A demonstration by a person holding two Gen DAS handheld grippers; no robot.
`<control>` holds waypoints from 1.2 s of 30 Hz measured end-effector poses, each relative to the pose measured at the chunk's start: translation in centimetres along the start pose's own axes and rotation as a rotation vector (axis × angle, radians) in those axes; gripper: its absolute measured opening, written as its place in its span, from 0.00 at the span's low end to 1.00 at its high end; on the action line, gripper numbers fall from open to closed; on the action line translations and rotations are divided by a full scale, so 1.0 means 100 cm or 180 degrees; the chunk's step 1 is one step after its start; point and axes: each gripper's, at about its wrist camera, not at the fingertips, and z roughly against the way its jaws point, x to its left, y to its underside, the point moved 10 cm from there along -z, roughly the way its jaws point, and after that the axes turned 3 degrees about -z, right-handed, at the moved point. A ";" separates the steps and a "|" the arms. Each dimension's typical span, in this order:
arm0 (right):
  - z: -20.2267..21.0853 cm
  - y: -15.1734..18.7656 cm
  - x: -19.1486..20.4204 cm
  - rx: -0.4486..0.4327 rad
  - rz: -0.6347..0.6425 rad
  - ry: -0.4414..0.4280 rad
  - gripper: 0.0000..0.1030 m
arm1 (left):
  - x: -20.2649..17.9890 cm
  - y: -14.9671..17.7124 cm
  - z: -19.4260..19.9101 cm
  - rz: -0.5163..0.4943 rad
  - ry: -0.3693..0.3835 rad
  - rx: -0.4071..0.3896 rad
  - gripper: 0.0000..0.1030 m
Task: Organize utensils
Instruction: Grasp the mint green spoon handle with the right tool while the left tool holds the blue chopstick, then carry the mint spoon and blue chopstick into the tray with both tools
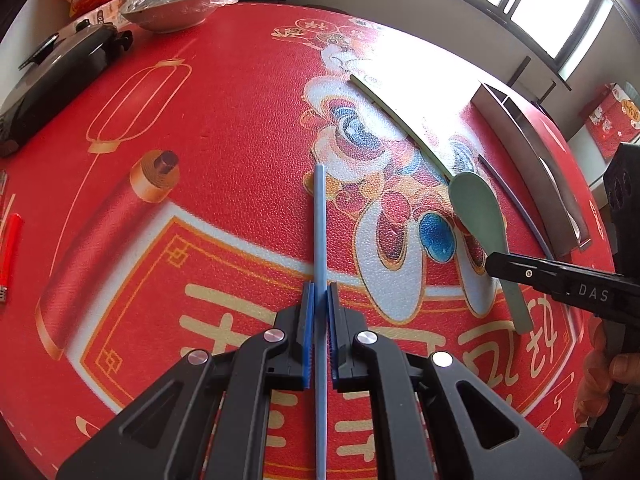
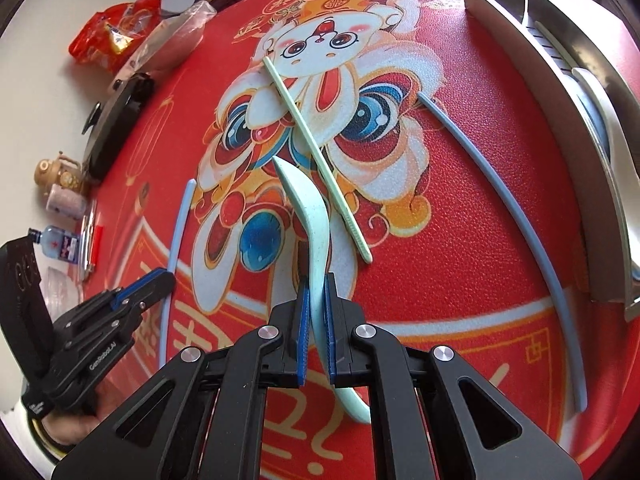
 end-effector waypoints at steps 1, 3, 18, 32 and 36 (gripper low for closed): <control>0.001 0.003 -0.001 -0.0008 0.0027 0.0000 0.07 | 0.000 0.000 0.000 -0.0004 -0.0002 -0.0011 0.07; 0.004 0.009 -0.002 -0.0015 0.0046 -0.0030 0.06 | 0.000 0.001 0.000 -0.0010 0.0004 -0.0031 0.06; 0.077 0.009 -0.036 -0.0434 -0.0374 -0.0615 0.06 | -0.013 -0.005 0.033 0.0528 0.0346 0.0003 0.05; 0.149 -0.012 -0.119 -0.0867 -0.0698 -0.0717 0.06 | -0.145 -0.066 0.049 0.0328 0.0613 -0.0175 0.05; 0.166 -0.020 -0.146 -0.0934 -0.0733 -0.0707 0.06 | -0.195 -0.093 0.041 0.0334 0.0758 -0.0221 0.05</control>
